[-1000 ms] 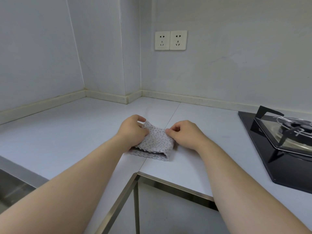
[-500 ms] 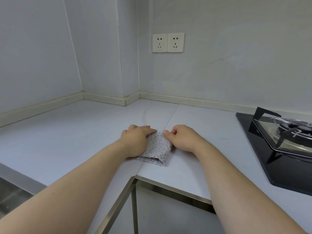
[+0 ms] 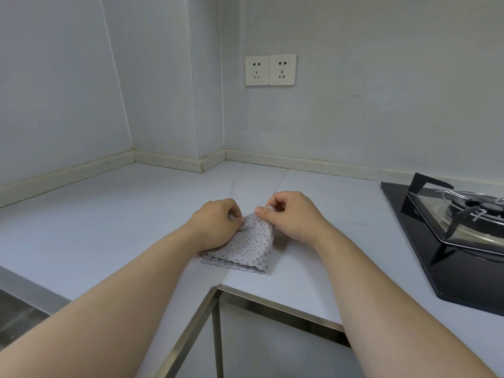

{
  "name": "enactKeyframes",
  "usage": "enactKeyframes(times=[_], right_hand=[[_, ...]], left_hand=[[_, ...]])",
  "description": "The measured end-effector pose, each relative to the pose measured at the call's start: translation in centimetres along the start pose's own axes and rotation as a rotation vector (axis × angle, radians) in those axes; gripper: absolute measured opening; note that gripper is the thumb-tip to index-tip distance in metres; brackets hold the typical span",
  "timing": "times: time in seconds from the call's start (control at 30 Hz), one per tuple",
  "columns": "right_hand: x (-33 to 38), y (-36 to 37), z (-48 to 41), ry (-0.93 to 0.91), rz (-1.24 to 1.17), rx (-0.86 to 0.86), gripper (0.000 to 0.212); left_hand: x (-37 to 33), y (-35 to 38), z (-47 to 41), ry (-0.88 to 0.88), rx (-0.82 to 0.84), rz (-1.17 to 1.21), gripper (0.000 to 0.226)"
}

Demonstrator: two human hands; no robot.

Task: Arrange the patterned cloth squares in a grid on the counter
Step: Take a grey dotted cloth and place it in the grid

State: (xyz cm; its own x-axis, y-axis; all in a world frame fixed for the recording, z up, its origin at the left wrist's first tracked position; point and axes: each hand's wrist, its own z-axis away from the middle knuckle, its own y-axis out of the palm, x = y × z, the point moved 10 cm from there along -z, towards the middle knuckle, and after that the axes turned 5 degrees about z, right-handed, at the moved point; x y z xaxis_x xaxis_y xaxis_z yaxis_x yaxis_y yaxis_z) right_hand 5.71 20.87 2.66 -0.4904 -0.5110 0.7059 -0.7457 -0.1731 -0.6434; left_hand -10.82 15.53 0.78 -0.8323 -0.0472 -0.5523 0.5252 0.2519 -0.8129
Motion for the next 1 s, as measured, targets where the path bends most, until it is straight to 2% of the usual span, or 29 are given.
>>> enactKeyframes(times=[0.23,0.33,0.43,0.63,0.77,0.83,1.0], right_hand=[[1.3,-0.4,0.4,-0.070,-0.041,-0.025,0.020],[1.7,-0.6,0.5,-0.095,-0.073,-0.049,0.020],[2.0,-1.5,0.4,-0.116,-0.122,-0.123,0.021],[3.8,-4.8,1.7,-0.242,-0.136,-0.392,0.016],[6.8,-6.4,3.7,-0.507,0.018,-0.637,0.014],[7.8,-6.6,4.6,-0.602,0.081,-0.723,0.013],[9.0,-6.6,5.8,-0.702,0.169,-0.803,0.014]], left_hand=[[0.7,-0.2,0.4,-0.101,0.134,0.131,0.011],[1.3,-0.3,0.5,-0.169,0.141,0.280,0.005],[0.8,-1.8,0.5,-0.150,0.093,0.367,0.005],[-4.9,-7.3,1.2,0.111,-0.029,0.023,0.015],[-6.6,-8.6,1.9,0.192,0.012,0.009,0.026],[-6.8,-9.0,2.1,0.211,-0.021,-0.014,0.032],[-7.2,-9.7,2.1,0.240,-0.094,-0.027,0.037]])
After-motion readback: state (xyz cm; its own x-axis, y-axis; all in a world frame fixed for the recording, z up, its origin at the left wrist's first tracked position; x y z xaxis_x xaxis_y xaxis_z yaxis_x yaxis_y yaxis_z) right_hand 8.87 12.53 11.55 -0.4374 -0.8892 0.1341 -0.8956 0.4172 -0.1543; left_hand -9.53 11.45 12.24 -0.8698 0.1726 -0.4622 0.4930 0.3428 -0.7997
